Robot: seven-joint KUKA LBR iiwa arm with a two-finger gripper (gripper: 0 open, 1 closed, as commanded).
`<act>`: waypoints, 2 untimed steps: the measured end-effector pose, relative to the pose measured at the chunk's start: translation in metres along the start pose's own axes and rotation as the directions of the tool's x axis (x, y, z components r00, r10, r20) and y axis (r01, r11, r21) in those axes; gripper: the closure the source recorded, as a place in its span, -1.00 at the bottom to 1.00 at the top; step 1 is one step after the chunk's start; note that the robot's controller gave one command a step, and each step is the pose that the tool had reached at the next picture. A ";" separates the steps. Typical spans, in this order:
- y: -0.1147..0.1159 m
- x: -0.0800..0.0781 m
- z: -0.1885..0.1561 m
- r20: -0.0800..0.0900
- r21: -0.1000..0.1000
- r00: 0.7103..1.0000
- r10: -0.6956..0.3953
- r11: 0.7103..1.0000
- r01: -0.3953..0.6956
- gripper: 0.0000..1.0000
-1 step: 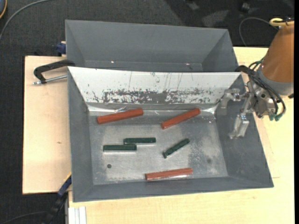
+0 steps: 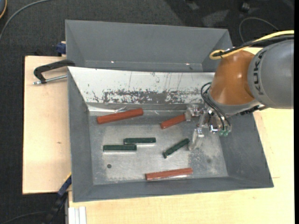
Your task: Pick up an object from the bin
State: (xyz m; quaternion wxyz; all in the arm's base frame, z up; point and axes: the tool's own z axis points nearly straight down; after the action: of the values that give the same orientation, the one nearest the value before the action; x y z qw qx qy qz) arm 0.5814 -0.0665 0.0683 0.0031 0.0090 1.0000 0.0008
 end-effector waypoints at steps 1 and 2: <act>0.089 0.019 -0.004 -0.002 -0.003 0.997 -0.083 0.997 0.083 -1.00; 0.085 0.016 -0.006 0.006 0.000 0.997 -0.077 0.997 0.077 1.00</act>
Offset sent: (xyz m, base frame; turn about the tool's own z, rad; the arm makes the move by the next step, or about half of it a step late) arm -0.0188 0.0836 0.0022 -0.0755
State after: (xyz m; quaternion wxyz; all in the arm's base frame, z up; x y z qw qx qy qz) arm 0.5665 0.0185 0.0745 0.0061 -0.0293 0.9996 0.0008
